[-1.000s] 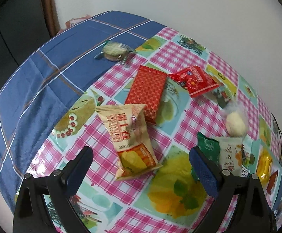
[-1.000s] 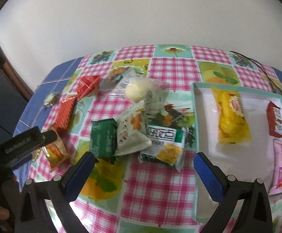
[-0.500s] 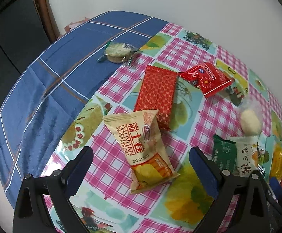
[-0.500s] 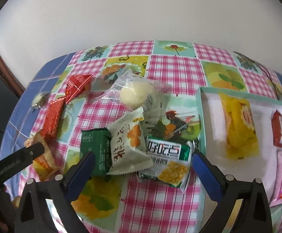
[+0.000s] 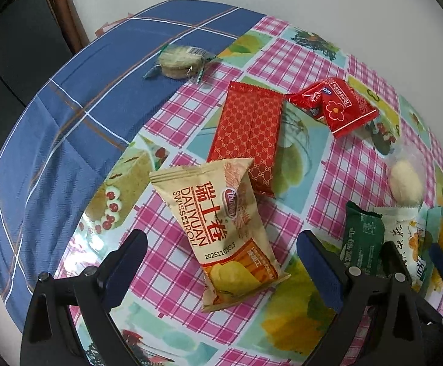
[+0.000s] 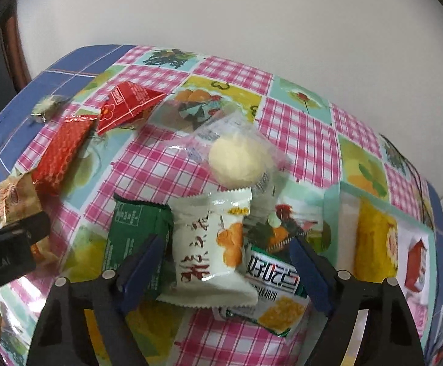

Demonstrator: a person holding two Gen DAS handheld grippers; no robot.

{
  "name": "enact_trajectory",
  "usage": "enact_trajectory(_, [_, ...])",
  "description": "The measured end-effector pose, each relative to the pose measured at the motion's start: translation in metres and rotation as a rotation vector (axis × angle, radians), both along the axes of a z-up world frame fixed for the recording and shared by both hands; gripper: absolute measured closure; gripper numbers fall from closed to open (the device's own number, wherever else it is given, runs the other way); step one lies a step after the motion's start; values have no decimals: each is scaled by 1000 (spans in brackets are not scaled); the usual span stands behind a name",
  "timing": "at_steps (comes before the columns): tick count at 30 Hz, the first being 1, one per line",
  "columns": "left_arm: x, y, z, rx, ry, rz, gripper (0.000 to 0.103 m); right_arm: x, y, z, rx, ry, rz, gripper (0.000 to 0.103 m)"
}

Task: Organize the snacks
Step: 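Withdraw both tools and move them toward the remaining snack packets, then grasp the white rice-cake packet with the right tool while the left tool grasps the cream swiss roll packet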

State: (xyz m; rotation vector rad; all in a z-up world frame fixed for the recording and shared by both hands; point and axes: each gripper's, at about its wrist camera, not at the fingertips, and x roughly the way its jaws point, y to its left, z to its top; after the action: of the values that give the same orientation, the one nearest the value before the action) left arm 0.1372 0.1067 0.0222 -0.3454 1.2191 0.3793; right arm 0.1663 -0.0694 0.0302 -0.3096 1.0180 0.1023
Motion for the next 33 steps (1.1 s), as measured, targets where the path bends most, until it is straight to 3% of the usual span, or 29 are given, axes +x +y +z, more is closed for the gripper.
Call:
enact_trajectory(8, [3,2,-5,-15,13,13,8,8,-4,-11,12,30,-7,20])
enact_trajectory(17, [4,0,-7,-13,22,3,8,0,16,-14,-14,24,82,22])
enact_trajectory(24, [5,-3,-13,-20,31,-9,32,2,9,-15,-6,34,71,31])
enact_trajectory(33, [8,-9,-16,-26,27,-26,46,1,13,-15,10,33,97,36])
